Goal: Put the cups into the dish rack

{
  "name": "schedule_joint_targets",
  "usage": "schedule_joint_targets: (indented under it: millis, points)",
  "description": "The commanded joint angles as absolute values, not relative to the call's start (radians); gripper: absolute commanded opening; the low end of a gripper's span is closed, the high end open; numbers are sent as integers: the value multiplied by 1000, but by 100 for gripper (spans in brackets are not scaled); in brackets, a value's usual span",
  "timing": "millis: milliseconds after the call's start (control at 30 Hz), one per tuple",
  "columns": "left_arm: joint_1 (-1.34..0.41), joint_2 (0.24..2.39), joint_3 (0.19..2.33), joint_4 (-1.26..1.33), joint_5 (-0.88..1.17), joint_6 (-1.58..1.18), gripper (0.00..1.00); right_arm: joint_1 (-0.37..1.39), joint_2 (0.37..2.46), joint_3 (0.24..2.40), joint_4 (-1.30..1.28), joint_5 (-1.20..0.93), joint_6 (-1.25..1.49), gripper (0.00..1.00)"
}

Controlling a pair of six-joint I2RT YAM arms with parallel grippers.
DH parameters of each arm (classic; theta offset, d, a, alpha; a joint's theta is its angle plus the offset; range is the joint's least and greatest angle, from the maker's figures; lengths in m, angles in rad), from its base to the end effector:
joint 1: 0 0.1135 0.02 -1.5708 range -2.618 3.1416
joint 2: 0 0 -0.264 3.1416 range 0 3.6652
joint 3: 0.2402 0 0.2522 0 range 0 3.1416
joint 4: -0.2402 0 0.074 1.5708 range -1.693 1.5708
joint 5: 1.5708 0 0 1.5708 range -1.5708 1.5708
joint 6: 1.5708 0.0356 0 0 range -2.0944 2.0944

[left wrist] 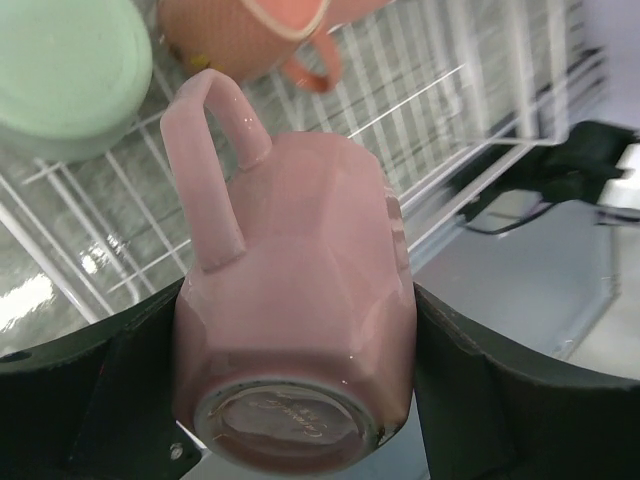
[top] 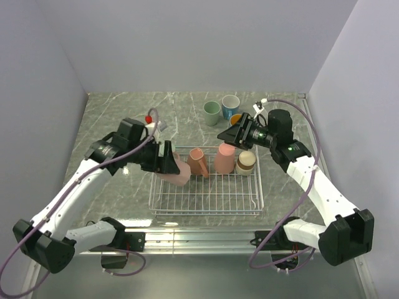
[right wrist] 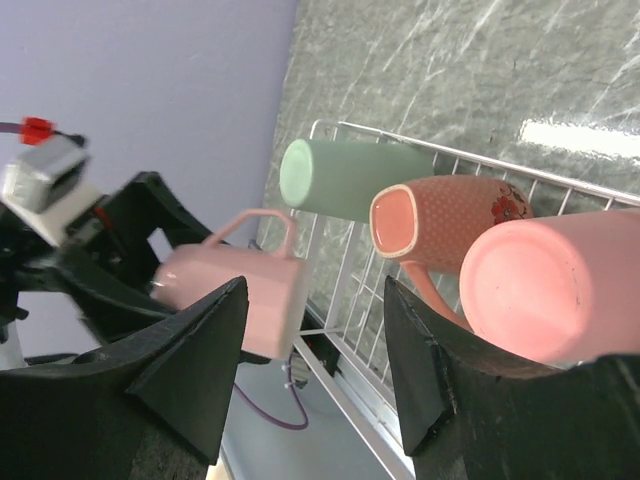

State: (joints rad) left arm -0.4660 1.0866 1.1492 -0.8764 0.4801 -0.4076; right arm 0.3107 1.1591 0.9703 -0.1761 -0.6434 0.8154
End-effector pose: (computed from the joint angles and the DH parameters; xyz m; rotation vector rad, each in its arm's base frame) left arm 0.1805 -0.1092 0.3456 0.3138 2.4727 -0.9676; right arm 0.2429 0.1004 0.3318 0.0566 2.1106 1.3362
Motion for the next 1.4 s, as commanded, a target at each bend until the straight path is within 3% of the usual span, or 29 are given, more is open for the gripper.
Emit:
schedule_joint_targets:
  millis: [0, 267, 700, 1100, 1367]
  points:
    - [-541, 1121, 1201, -883, 356, -387, 0, 305, 1112, 951, -164, -635, 801, 64]
    - [-707, 1195, 1233, -931, 83, -405, 0, 304, 1075, 904, -164, -617, 807, 63]
    - [-862, 1264, 1184, -933, -35, -422, 0, 304, 1100, 931, -182, -601, 802, 63]
    - [-905, 1394, 1203, -963, -104, -437, 0, 291, 1224, 1106, -258, -588, 736, 63]
    - [-936, 1474, 1213, -982, -146, -452, 0, 223, 1360, 1313, -484, -380, 681, 62]
